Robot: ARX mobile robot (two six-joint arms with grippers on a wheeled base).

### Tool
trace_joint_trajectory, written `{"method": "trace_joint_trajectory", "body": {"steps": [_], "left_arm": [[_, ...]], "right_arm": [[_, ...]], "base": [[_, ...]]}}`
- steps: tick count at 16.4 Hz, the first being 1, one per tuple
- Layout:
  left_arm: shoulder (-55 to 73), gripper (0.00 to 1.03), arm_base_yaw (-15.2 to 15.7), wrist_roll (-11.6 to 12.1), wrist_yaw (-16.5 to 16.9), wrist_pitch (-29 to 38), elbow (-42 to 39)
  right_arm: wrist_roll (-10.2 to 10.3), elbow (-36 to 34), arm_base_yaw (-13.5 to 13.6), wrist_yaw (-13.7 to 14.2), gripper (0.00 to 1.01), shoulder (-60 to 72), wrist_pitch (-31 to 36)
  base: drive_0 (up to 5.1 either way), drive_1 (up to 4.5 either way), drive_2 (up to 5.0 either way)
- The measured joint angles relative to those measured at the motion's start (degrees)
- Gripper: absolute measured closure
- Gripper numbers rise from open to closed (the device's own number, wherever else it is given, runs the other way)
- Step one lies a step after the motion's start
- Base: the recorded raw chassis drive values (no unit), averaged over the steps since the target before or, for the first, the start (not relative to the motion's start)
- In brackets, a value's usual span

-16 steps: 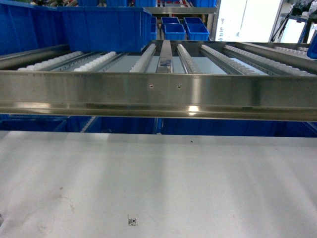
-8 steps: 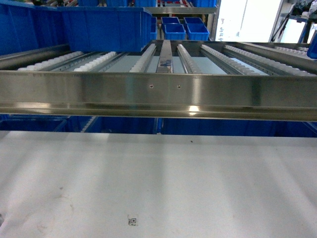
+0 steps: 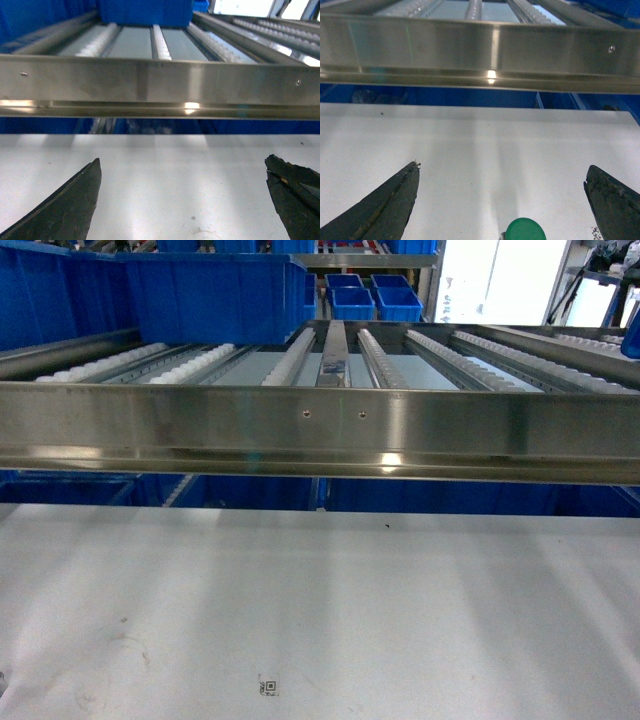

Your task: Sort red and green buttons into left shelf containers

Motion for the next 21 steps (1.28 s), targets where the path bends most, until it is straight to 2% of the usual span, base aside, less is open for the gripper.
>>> {"method": "trace_joint_trajectory", "body": {"steps": [3, 5, 6, 7, 10, 11, 12, 17, 21], "left_arm": [[8.2, 0.05, -3.3, 0.3, -0.9, -5.5, 5.3], [11.1, 0.05, -5.2, 0.3, -2.5, -6.7, 7.3], [12.0, 0.05, -7.1, 0.1, -4.0, -6.4, 8.4], [12.0, 0.05, -7.7, 0.1, -3.7, -6.5, 8.4], [12.0, 0.05, -7.6, 0.1, -3.8, -6.5, 8.4], [12.0, 0.05, -7.7, 0.1, -3.8, -6.5, 8.4], [12.0, 0.05, -7.7, 0.1, -3.8, -6.5, 8.4], [12.0, 0.05, -7.7, 0.1, -3.8, -6.5, 8.4], [12.0, 0.05, -7.7, 0.1, -3.8, -6.5, 8.4]], "right_arm": [[-1.8, 2.9, -1.5, -2.4, 0.03, 7.3, -1.8], [-2.6, 5.3, -3.0, -4.2, 0.03, 11.2, -3.2], [-3.6, 8.1, -5.3, -6.6, 0.03, 15.9, -5.1], [-4.6, 9.7, -7.0, -9.1, 0.03, 18.8, -8.4], [-7.2, 12.4, -10.0, -10.8, 0.03, 23.0, -10.8], [-8.5, 13.2, -10.3, -11.3, 0.03, 24.4, -10.7], [-8.9, 13.5, -10.4, -12.2, 0.03, 25.2, -11.5], [-10.8, 13.3, -10.6, -11.9, 0.03, 30.3, -10.4], [-12.8, 12.4, -11.4, -11.2, 0.03, 36.4, -6.2]], "base": [[0.0, 0.0, 0.0], [0.0, 0.0, 0.0], [0.0, 0.0, 0.0], [0.0, 0.0, 0.0], [0.0, 0.0, 0.0], [0.0, 0.0, 0.0], [0.0, 0.0, 0.0], [0.0, 0.0, 0.0], [0.0, 0.0, 0.0]]}}
